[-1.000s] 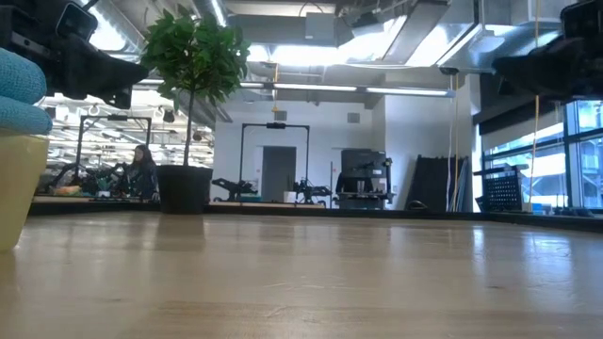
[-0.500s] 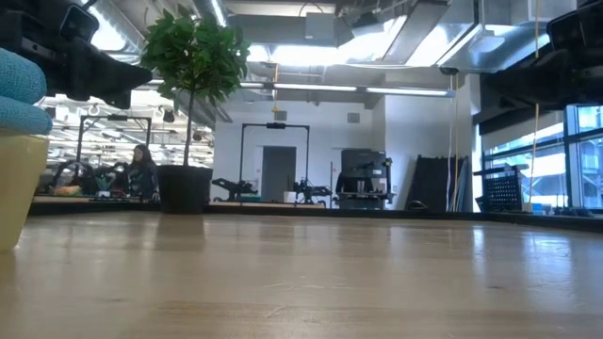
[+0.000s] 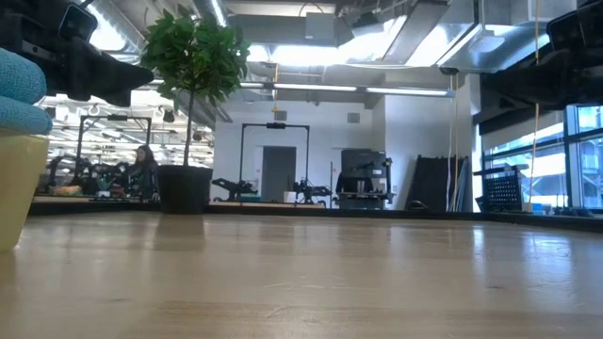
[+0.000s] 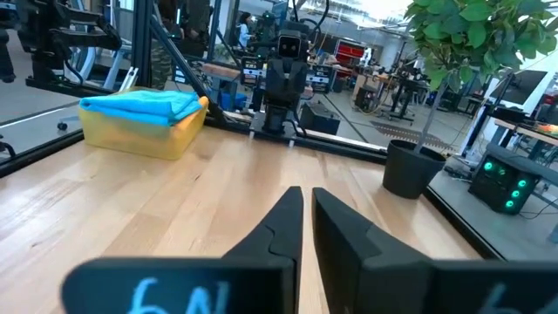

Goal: Fold microfiber towels
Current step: Return to Home Position

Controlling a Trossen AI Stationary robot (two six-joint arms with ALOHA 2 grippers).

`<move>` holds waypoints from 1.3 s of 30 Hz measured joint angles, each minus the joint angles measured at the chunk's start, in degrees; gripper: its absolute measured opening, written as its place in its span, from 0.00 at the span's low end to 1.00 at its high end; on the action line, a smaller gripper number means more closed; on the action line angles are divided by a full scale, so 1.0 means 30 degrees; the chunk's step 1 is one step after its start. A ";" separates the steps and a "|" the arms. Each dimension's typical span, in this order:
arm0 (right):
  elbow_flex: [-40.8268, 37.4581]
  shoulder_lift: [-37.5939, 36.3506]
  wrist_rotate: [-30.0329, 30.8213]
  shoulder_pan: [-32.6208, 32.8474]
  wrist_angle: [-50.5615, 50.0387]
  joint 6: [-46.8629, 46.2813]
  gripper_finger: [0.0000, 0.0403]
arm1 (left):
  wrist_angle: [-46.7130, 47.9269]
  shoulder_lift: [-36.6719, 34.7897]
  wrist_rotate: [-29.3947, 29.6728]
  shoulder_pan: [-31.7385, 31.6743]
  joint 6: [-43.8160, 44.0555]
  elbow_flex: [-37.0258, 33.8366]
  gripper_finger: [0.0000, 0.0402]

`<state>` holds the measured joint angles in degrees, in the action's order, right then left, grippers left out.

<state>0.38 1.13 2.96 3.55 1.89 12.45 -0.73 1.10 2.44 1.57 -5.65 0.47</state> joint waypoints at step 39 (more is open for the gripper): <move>0.0000 0.0000 0.0000 0.0000 -0.0005 0.0000 0.08 | -0.0036 0.0000 0.0007 0.0002 0.0007 -0.0007 0.05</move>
<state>0.38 1.13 2.96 3.55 1.87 12.45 -0.84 1.10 2.46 1.57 -5.63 0.45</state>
